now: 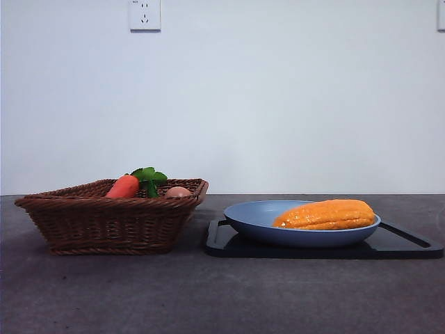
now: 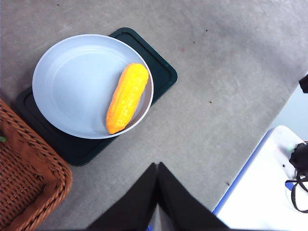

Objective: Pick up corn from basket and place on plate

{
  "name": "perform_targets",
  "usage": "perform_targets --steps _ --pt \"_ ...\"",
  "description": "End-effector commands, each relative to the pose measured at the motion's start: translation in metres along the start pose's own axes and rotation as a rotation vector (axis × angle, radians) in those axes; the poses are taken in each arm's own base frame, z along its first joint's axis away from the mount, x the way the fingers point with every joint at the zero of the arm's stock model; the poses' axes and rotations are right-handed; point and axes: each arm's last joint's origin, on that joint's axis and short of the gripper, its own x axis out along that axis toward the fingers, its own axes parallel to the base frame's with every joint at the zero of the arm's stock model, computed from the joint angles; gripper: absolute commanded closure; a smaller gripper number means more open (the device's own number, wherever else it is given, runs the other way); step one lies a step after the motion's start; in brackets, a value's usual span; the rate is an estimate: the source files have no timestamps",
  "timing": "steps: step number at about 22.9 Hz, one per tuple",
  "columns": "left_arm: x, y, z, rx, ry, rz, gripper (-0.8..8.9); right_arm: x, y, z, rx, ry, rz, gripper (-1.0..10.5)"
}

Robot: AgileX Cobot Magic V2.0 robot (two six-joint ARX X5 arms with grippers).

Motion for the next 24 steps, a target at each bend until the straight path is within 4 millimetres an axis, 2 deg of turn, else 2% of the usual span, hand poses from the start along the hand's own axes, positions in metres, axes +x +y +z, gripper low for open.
perform_targets --steps 1,8,12,17,19,20,22,24 --pt "-0.003 -0.004 0.005 0.018 -0.021 -0.009 8.10 -0.003 0.002 0.005 -0.023 -0.024 0.002 9.4" --pt "-0.003 -0.004 0.005 0.018 -0.021 -0.009 8.10 -0.003 0.002 0.005 -0.023 -0.024 0.002 9.4" --pt "-0.004 0.004 0.007 0.185 -0.044 0.160 8.09 -0.003 0.002 0.005 -0.023 -0.024 0.002 9.4" --pt "-0.011 0.019 0.011 0.150 -0.085 0.210 8.10 -0.003 0.002 0.005 -0.023 -0.024 0.002 9.4" --pt "-0.020 0.025 0.013 0.189 -0.115 0.243 8.10 -0.003 0.002 0.005 -0.023 -0.024 0.002 9.4" --pt "-0.031 0.031 0.014 0.209 -0.153 0.268 8.10 -0.003 0.002 0.005 -0.023 -0.024 0.002 9.4" --pt "-0.063 0.047 0.017 0.167 -0.311 0.333 8.10 -0.003 0.002 0.005 -0.023 -0.024 0.002 9.4" --pt "-0.092 0.064 0.010 0.128 -0.452 0.422 8.10 -0.003 0.002 0.005 -0.023 -0.024 0.002 9.4"
